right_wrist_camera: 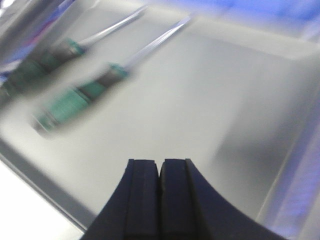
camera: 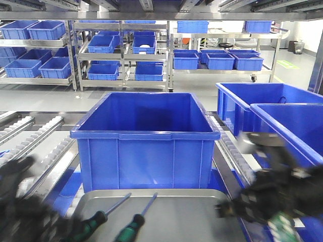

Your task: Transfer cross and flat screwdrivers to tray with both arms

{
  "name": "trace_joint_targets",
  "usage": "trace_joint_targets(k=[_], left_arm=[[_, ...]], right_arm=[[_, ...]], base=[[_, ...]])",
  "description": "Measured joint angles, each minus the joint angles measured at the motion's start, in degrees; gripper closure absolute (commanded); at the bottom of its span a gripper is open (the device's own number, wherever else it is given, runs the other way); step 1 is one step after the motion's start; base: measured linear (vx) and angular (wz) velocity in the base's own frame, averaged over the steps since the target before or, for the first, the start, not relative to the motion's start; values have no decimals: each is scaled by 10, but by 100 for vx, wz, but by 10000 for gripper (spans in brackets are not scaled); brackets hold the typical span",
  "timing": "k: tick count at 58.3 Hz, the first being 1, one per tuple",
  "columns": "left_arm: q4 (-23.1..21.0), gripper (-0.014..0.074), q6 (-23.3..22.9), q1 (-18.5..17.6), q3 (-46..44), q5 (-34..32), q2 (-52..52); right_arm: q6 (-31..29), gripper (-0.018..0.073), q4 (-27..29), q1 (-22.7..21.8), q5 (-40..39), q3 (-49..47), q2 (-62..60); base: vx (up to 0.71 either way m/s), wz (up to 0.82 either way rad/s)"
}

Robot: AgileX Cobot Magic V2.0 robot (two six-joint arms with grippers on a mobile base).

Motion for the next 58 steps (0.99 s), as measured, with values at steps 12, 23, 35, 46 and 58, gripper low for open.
trace_joint_targets(k=[12,23,35,46,58], left_arm=[[30,597,0,0,197,-113,-202],[76,597,2,0,315,-208,-343],[88,597,3,0,346,-313,-349],[88,597,3,0,346,-332,-348],[88,597,3,0,346,-328,-348]], right_arm=[[-15,568,-39,0,-204,209,-249],[-26,568,-38,0,-384,407,-446],[-26,568,-29,0,-492,506,-512],[-26,568,-26,0,-504,514,-512],[-26,568,-26,0,-504,514,-512]], base=[[0,0],[0,0],[0,0],[0,0],[0,0]])
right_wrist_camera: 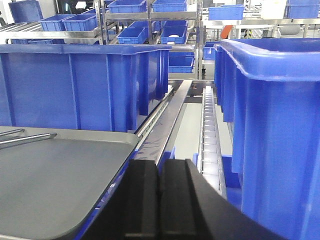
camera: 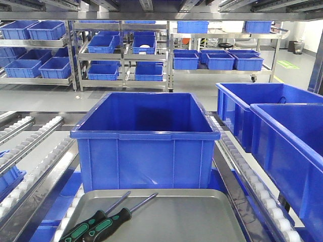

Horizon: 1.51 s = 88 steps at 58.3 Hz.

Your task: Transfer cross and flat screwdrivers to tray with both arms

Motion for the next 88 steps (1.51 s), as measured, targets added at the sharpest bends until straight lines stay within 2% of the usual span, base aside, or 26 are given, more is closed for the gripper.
trace_joint_targets(k=[10,15,22,26,31,40,46,88], left_arm=[[0,597,2,0,0,-4,0],[14,597,19,0,13,-29,-2],[98,597,53,9,65,-65,-46],[144,597,51,26,101,-68,-99],[172,597,38,61,138,-55,-176],[187,597,14,125,144,6,-301],[200,597,5,143,144,42,-330],[208,597,-4,144,144,57,-334]], right_arm=[[0,568,0,0,0,0,0],[0,568,0,0,0,0,0],[0,568,0,0,0,0,0],[0,568,0,0,0,0,0],[0,568,0,0,0,0,0],[0,568,0,0,0,0,0],[0,568,0,0,-1,0,0],[0,568,0,0,-1,1,0]], base=[[0,0],[0,0],[0,1],[0,0],[0,0],[0,0],[0,0],[0,0]])
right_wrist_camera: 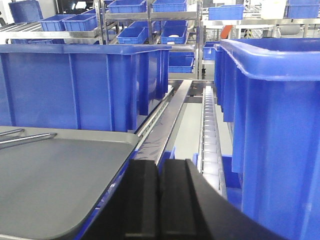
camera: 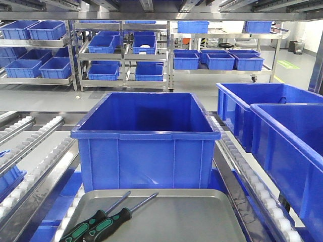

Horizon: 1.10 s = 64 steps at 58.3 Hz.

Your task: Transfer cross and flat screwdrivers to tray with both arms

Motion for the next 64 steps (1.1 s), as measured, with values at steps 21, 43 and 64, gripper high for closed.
trace_joint_targets(k=[21,43,64], left_arm=[[0,597,0,0,0,0,0],[1,597,0,0,0,1,0],[2,597,-1,0,0,3,0]], right_arm=[[95,568,-92,0,-1,33,-7],[300,568,-297,-90,136,106,-230],[302,568,-297,-124,156,106,-233]], base=[[0,0],[0,0],[0,0]])
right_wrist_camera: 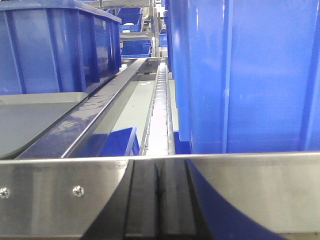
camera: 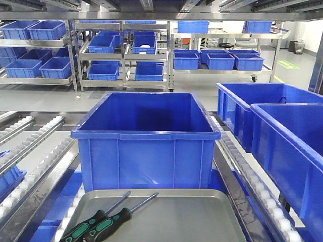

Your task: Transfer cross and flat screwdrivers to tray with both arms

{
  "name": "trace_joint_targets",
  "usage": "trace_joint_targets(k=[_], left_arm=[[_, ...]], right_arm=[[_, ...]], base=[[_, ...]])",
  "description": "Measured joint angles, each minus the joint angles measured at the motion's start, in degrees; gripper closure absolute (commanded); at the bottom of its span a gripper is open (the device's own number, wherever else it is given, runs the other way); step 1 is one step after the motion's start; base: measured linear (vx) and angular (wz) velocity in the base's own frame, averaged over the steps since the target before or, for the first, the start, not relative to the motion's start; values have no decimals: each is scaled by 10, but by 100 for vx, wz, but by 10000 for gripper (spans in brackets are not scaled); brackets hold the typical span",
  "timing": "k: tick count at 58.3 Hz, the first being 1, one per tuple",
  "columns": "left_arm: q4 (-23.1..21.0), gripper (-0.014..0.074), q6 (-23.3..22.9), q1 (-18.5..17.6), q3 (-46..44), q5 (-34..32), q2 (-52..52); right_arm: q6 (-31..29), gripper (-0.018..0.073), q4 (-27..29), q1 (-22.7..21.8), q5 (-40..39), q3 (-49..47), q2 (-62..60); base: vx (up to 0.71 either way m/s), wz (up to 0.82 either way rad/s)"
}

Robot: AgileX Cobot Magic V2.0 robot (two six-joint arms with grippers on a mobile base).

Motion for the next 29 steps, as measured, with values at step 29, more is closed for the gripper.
trace_joint_targets(k=[29], left_arm=[[0,597,0,0,0,0,0]], right_arm=[[0,568,0,0,0,0,0]], base=[[0,0]])
